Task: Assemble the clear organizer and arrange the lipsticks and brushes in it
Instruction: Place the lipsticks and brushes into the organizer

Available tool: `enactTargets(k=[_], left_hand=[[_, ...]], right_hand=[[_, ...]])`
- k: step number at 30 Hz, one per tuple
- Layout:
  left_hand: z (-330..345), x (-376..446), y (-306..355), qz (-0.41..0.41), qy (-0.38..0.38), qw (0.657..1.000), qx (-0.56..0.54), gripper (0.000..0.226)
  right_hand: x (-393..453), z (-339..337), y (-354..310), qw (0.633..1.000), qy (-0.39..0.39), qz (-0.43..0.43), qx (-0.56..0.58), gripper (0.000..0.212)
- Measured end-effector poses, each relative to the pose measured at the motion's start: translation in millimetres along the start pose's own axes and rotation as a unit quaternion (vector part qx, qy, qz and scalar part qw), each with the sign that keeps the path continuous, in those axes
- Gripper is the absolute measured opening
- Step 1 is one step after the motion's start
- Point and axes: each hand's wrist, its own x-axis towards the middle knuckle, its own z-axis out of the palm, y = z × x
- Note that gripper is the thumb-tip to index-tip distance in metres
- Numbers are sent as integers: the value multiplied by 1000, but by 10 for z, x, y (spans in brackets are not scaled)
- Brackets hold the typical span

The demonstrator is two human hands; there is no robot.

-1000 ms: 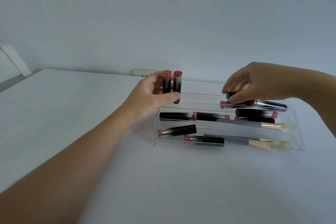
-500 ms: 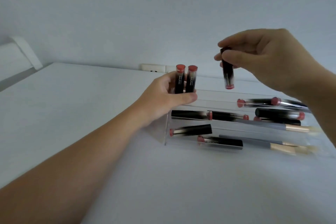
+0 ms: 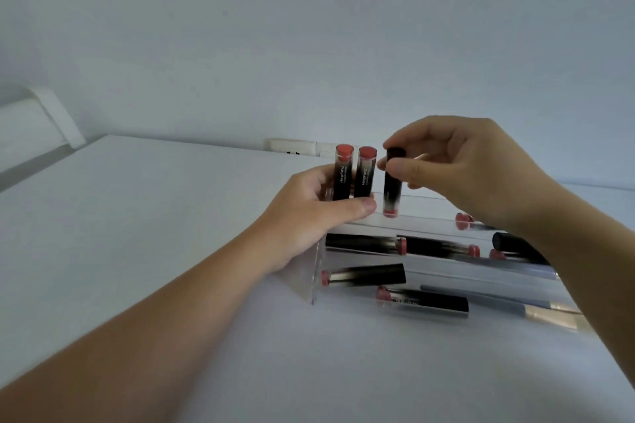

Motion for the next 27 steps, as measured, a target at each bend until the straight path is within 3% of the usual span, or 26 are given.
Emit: enactTargets(k=[7, 13, 19, 24, 27], left_hand=[[-7, 25, -4, -6, 3, 1000, 7, 35], [16, 3, -14, -5, 1, 999, -33, 34], [13, 43, 0, -7, 3, 999, -36, 26], [35, 40, 5, -13, 5, 999, -33, 24], [20, 37, 1, -13, 6, 1000, -27, 26]], right_hand=[[-23, -39, 71, 999, -38, 7, -10, 21], [-36, -23, 53, 993, -66, 12, -98, 21], [-38, -128, 40, 999, 29, 25, 12, 21], [-74, -173, 63, 998, 15, 61, 18, 17], [-96, -164, 46, 998, 7, 49, 29, 27]])
